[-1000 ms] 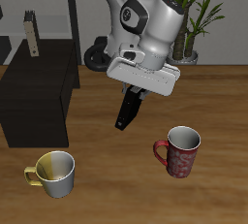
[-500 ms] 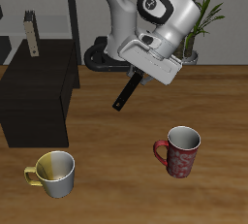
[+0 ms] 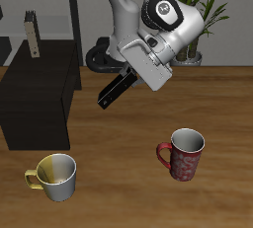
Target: Yellow book upright top shelf and black book top region shelf and red mug top shelf
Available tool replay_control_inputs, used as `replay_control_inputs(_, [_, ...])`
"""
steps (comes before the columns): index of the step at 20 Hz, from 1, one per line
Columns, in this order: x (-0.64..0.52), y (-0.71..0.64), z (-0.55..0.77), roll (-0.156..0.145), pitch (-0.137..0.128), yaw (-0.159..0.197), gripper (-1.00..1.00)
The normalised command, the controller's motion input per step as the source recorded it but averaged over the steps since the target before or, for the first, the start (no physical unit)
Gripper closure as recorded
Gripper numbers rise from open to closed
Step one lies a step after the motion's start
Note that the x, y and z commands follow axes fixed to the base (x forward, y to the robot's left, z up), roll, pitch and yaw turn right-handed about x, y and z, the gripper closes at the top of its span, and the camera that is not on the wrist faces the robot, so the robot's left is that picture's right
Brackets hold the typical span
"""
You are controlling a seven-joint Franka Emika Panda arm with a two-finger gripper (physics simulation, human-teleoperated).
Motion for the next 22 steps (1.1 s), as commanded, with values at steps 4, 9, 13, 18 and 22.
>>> replay_control_inputs(4, [0.15, -0.39, -0.17, -0.204, 0.036, 0.049, 1.00])
replay_control_inputs(9, [0.10, -0.13, -0.33, -0.126, 0.020, 0.074, 1.00])
replay_control_inputs(13, [-0.07, -0.08, -0.14, -0.061, 0.001, 0.016, 1.00])
replay_control_inputs(18, [-0.01, -0.23, -0.09, -0.090, 0.034, 0.000, 1.00])
replay_control_inputs(22, [-0.07, 0.03, -0.09, -0.041, 0.027, -0.018, 1.00])
